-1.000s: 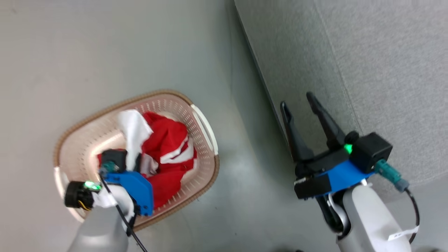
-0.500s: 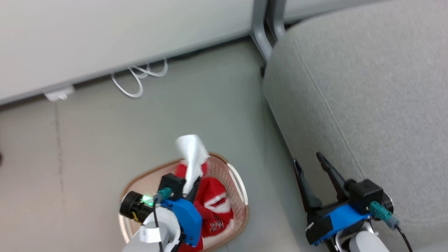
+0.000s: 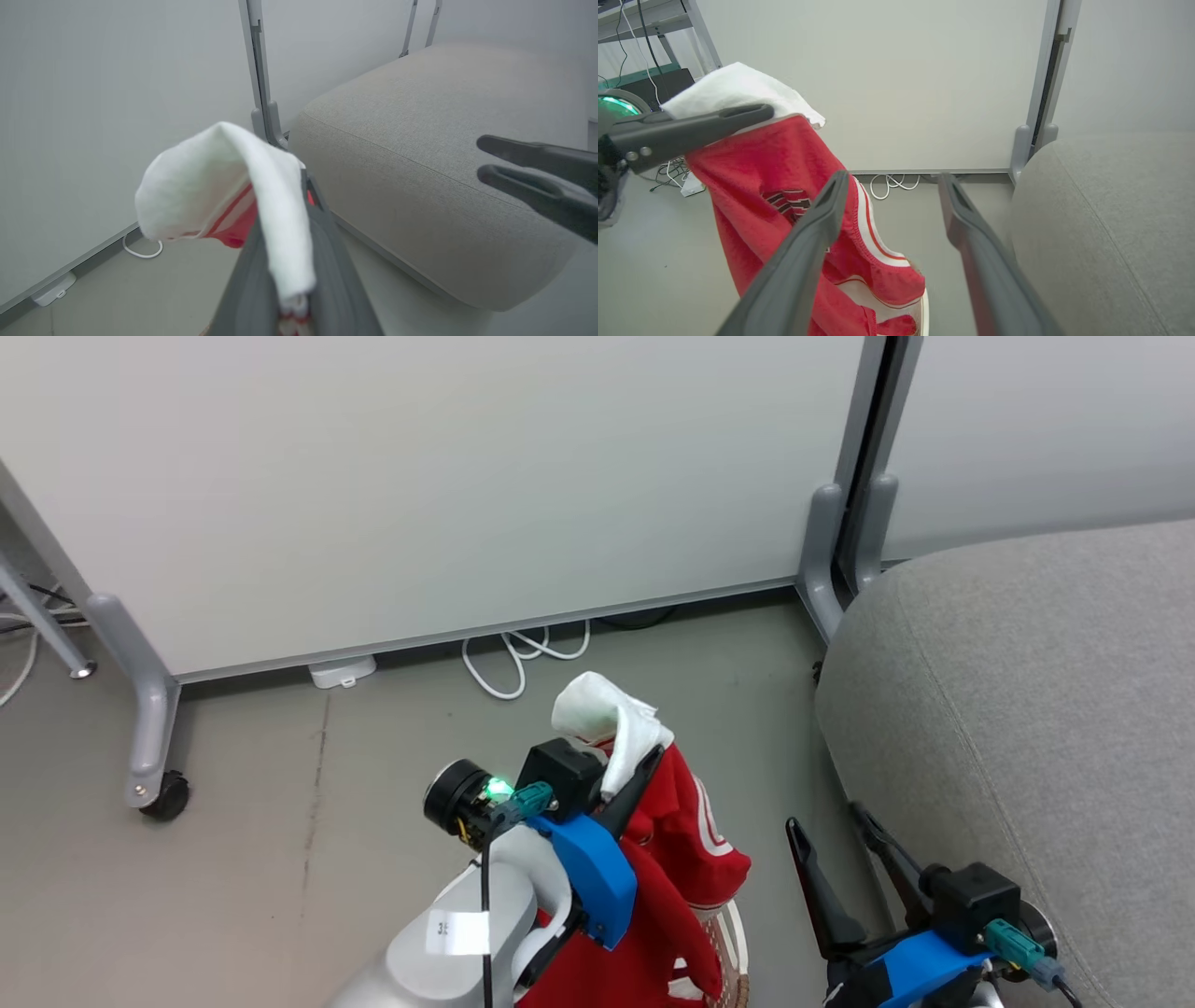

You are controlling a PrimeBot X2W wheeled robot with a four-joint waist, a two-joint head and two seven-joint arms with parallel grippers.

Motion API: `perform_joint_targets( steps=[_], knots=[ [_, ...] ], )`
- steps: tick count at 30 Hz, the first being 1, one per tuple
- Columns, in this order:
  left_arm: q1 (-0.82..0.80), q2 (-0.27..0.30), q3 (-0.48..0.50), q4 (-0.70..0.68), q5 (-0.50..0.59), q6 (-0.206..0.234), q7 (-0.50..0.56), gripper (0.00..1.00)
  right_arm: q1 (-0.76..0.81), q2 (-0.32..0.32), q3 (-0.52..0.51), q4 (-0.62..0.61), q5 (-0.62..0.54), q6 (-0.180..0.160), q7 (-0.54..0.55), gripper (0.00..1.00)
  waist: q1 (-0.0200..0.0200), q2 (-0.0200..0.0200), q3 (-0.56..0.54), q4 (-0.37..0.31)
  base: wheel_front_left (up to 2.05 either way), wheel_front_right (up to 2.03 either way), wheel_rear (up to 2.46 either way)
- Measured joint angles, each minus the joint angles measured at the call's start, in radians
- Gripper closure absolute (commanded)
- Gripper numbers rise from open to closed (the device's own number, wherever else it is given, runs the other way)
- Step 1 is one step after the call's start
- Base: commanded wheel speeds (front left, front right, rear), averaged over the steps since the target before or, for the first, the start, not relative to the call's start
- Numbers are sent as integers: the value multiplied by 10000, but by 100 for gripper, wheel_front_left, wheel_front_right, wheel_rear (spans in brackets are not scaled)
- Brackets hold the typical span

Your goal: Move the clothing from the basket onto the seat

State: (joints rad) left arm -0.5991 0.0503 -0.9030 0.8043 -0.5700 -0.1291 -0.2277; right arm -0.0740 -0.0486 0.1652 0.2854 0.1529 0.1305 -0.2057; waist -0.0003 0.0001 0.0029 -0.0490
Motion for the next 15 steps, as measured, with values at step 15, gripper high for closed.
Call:
perform_joint_targets(
  steps=[15],
  knots=[
    [-2126,0,-1751,-1041,-1626,52,625,100,158,0,234,-238,146,0,194,0,2,0,-283,428,0,0,0]
  ],
)
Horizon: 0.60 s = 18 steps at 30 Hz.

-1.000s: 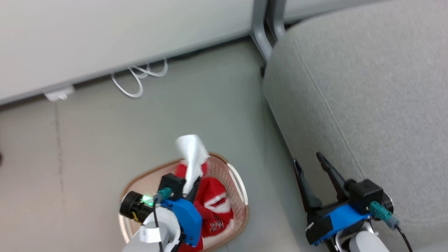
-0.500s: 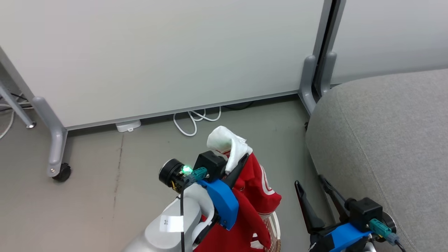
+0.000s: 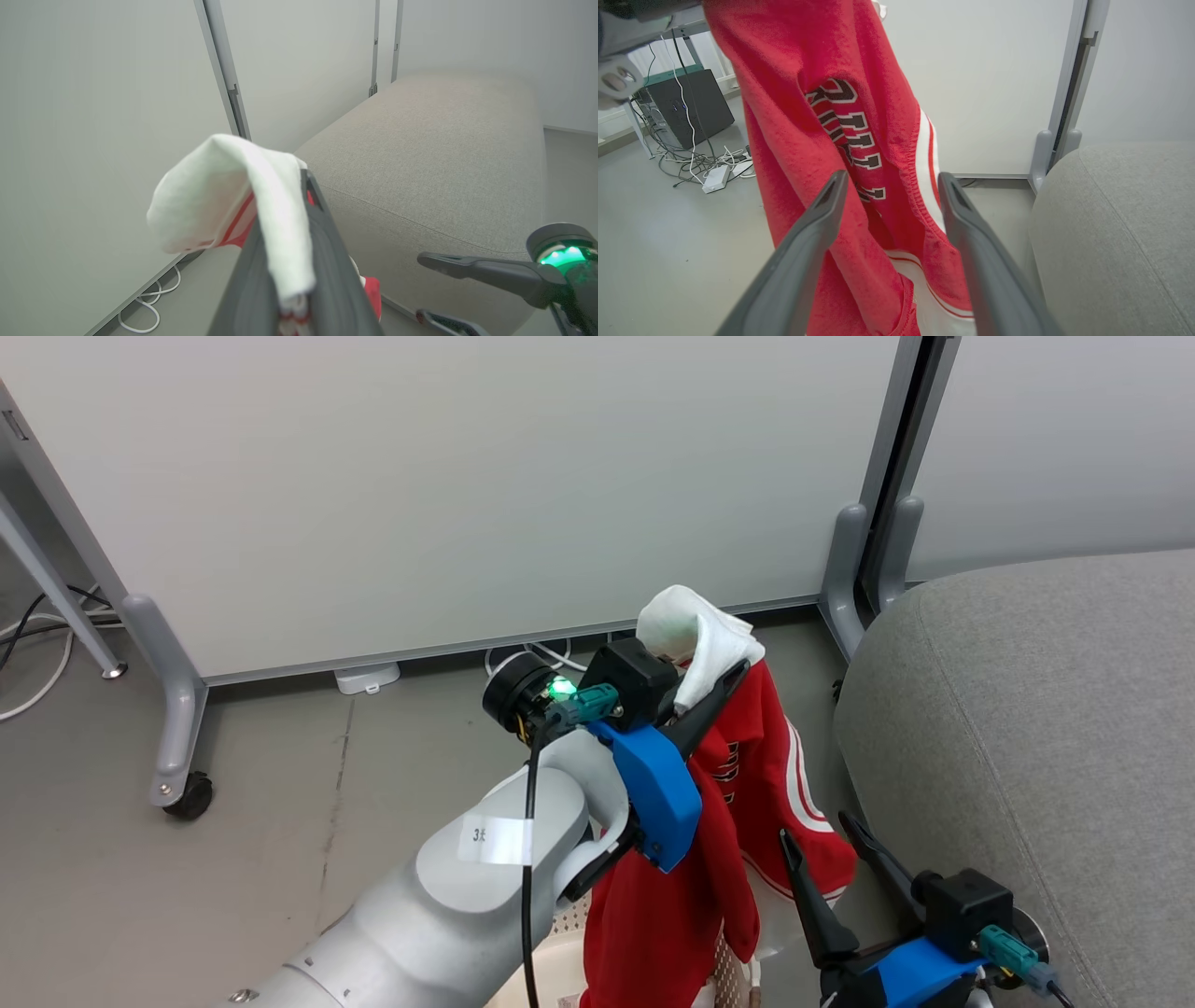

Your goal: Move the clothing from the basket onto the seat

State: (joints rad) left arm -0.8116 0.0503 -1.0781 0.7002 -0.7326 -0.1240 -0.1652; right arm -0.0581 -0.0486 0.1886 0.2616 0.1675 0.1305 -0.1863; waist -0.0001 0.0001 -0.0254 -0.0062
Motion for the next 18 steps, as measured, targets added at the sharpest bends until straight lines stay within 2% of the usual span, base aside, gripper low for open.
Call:
perform_joint_targets(
  steps=[6,18],
  knots=[
    [-324,0,-430,-188,-968,102,128,100,55,2,127,6,36,0,13,0,0,-1,-110,-48,0,0,0],
    [-546,2,-1327,50,-1841,311,-230,100,101,0,282,6,111,0,15,0,1,-1,-52,-115,0,0,0]
  ],
)
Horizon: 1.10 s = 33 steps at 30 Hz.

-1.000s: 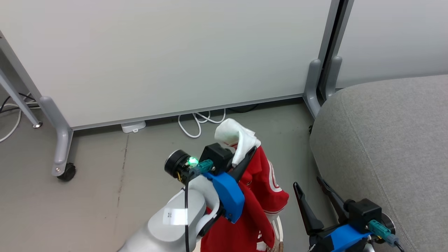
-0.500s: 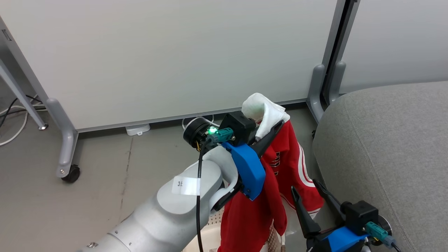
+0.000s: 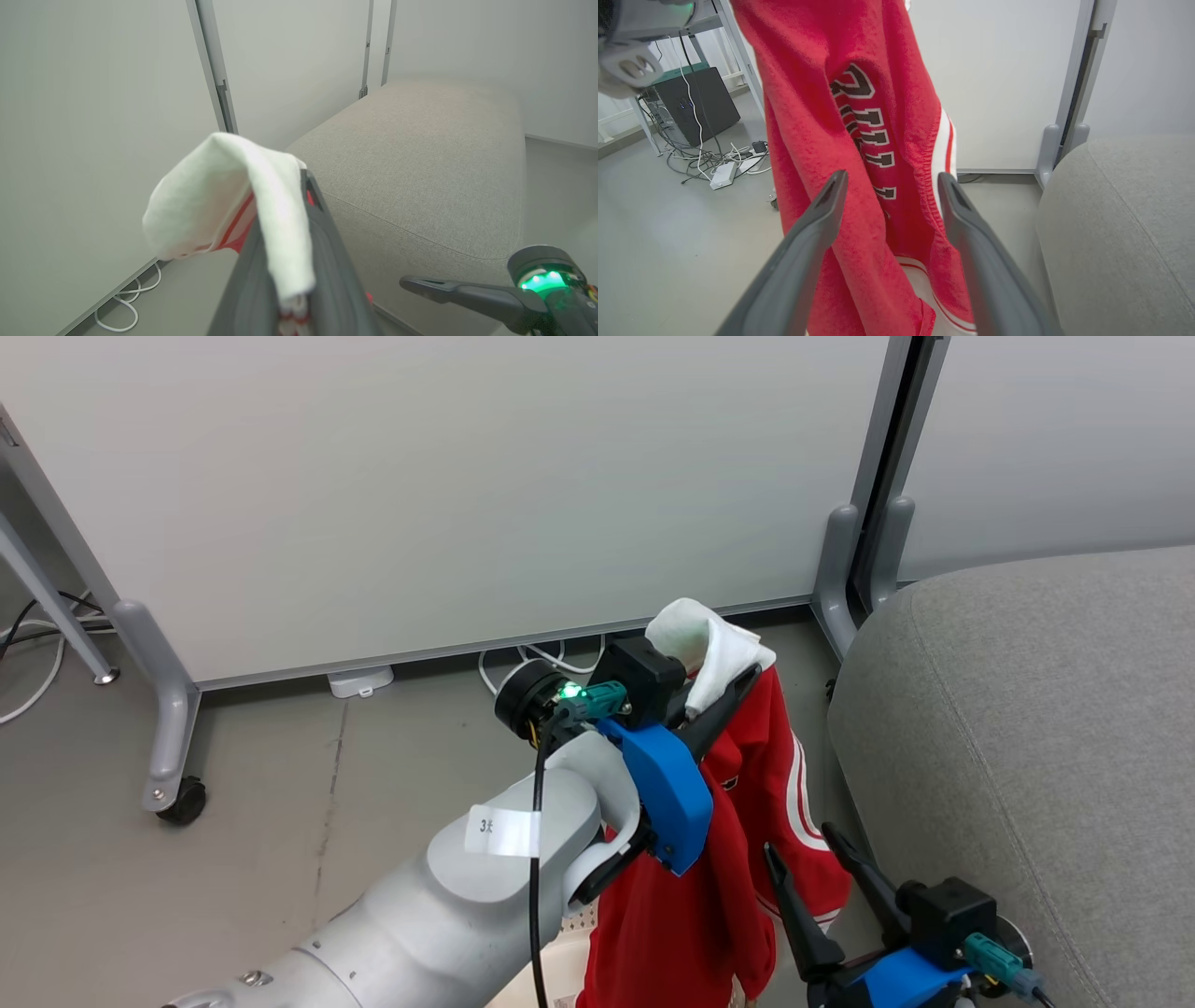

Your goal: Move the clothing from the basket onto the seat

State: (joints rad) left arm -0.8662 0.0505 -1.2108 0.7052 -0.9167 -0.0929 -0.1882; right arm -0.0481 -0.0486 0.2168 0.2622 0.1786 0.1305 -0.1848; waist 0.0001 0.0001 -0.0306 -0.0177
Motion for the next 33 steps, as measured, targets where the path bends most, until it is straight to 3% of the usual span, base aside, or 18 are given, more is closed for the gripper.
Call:
perform_joint_targets(
  steps=[12,28,29,30,33],
  knots=[
    [-318,0,-422,48,-431,58,-299,100,-826,2,1080,520,612,0,316,0,0,0,137,38,0,0,0],
    [-436,0,-662,-54,-533,42,-443,100,-3572,-2,2583,3484,1707,0,493,0,0,0,122,94,0,0,0],
    [-436,-2,-665,-71,-533,40,-456,100,-3661,-2,2694,3639,1839,0,483,93,0,0,109,103,0,0,0],
    [-436,0,-667,-88,-533,40,-472,100,-3710,-2,2815,3756,1896,0,412,100,0,0,94,110,0,0,0],
    [-435,0,-675,-117,-531,29,-485,100,-3799,2,3196,3990,2174,0,305,100,0,0,42,109,0,0,0]
  ],
)
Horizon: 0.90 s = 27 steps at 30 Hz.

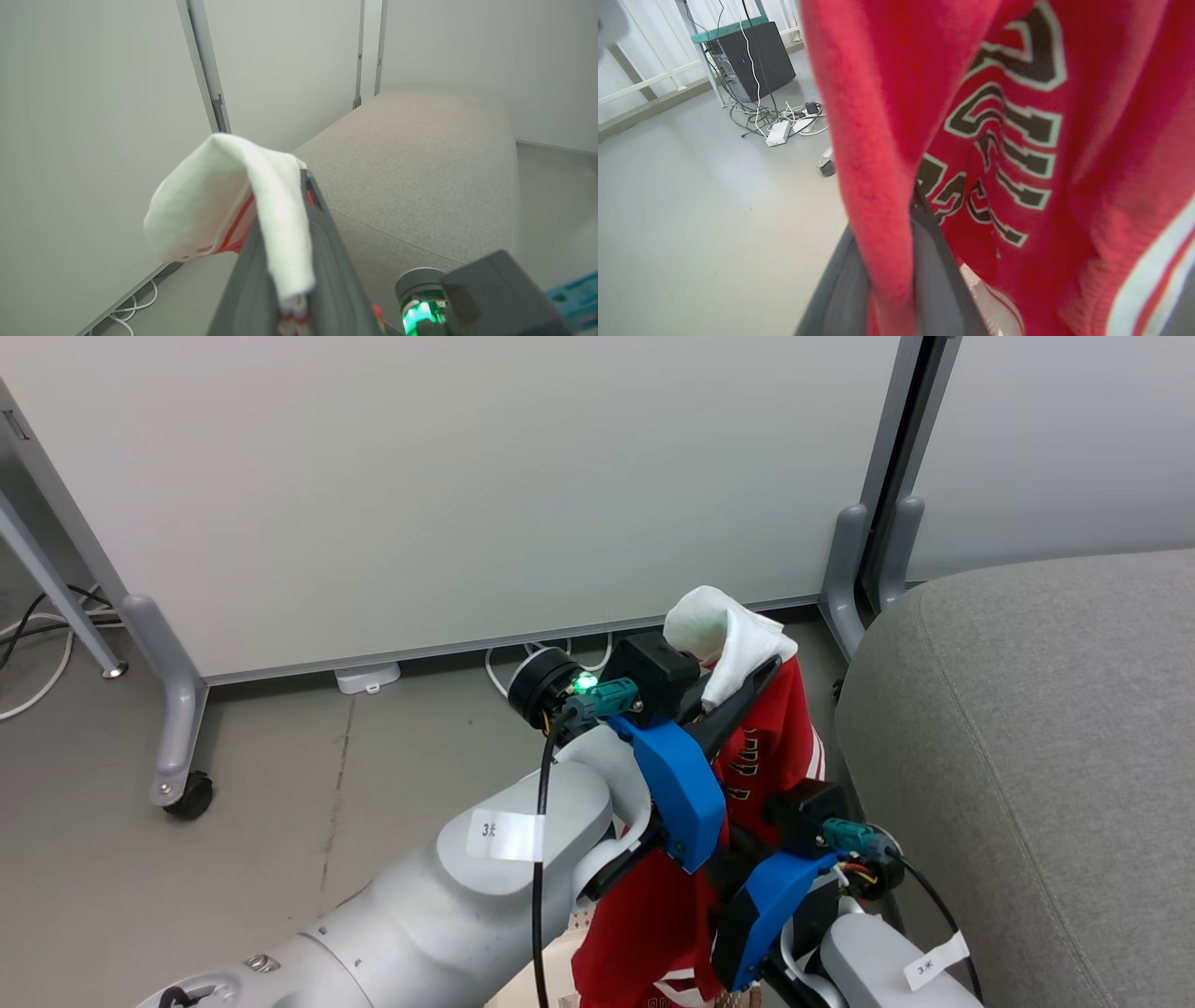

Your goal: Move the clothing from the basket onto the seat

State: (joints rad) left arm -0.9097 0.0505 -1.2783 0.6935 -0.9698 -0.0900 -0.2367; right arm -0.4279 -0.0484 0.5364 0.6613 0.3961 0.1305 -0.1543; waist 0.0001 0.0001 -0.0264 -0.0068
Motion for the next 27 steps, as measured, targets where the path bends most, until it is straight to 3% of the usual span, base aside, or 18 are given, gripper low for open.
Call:
perform_joint_targets(
  steps=[27],
  knots=[
    [66,0,-23,428,-130,-25,-205,100,-164,0,345,702,424,0,-587,100,-1,0,-125,-478,0,0,0]
  ],
)
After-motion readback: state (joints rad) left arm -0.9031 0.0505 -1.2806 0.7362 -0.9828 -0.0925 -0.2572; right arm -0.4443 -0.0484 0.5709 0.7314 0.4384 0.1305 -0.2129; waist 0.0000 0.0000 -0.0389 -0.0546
